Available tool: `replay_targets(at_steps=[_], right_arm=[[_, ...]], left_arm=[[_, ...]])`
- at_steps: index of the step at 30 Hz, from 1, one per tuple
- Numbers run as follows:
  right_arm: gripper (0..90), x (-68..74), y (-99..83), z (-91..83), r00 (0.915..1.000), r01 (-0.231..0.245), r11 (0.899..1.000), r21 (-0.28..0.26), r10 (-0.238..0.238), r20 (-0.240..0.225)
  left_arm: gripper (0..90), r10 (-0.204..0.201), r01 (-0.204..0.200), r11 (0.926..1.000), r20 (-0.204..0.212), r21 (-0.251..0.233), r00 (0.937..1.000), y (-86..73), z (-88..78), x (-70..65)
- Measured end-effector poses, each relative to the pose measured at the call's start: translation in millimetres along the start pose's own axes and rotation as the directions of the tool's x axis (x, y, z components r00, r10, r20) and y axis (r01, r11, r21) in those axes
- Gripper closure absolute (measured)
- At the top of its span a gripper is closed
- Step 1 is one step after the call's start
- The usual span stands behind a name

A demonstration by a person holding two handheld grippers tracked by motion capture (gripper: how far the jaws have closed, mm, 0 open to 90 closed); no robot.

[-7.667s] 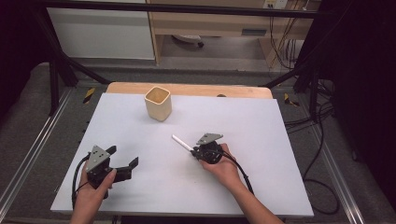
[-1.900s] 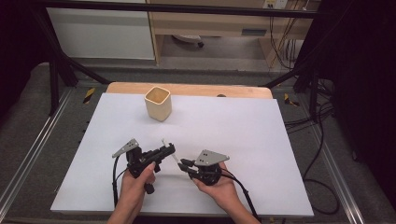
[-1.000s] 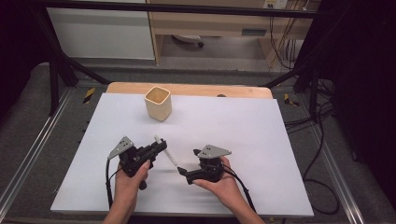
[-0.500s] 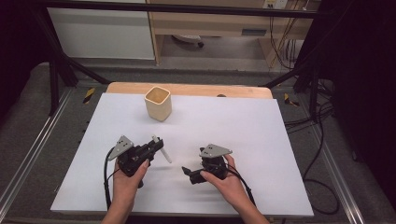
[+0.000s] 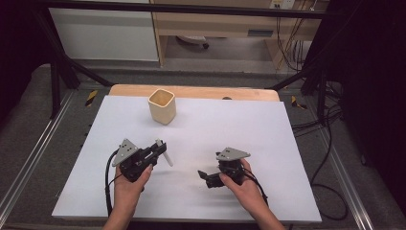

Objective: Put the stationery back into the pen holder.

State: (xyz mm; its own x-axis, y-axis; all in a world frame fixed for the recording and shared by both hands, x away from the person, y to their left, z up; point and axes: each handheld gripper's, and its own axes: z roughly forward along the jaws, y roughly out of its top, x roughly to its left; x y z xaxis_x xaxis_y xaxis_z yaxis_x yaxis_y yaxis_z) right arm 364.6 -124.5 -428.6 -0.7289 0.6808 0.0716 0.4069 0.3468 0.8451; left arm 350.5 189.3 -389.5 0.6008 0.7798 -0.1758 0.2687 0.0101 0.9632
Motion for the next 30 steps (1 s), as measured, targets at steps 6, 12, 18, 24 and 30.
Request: replay_targets(at_steps=[6, 12, 18, 24, 30], right_arm=[[4.3, -24.5, -15.7, -38.0, 0.9978, -0.039, 0.999, 0.032, 0.037, 0.054], [3.3, -43.5, -40.4, -63.0, 0.9938, -0.089, 0.996, 0.0, 0.089, 0.067], [4.2, -47.9, -48.4, -69.1, 0.9843, -0.157, 0.986, -0.05, 0.16, 0.074], [4.4, -48.9, -53.1, -66.3, 0.9843, -0.154, 0.988, -0.028, 0.156, 0.083], [4.3, -51.6, -54.6, -66.7, 0.9816, -0.166, 0.986, -0.034, 0.168, 0.09]], left_arm=[[78.6, 0.041, -0.04, 0.9988, -0.029, 0.027, 0.9988, 17.0, 7.5, 4.5], [78.6, 0.063, -0.061, 0.9974, -0.038, 0.036, 0.9973, 37.3, 18.0, 15.7], [78.6, 0.059, -0.058, 0.9979, -0.03, 0.029, 0.9978, 51.5, 32.5, 21.8], [78.7, 0.078, -0.077, 0.9964, -0.025, 0.034, 0.9966, 70.1, 44.9, 26.3], [78.6, 0.082, -0.081, 0.9962, -0.032, 0.031, 0.9961, 84.2, 52.7, 33.4]])
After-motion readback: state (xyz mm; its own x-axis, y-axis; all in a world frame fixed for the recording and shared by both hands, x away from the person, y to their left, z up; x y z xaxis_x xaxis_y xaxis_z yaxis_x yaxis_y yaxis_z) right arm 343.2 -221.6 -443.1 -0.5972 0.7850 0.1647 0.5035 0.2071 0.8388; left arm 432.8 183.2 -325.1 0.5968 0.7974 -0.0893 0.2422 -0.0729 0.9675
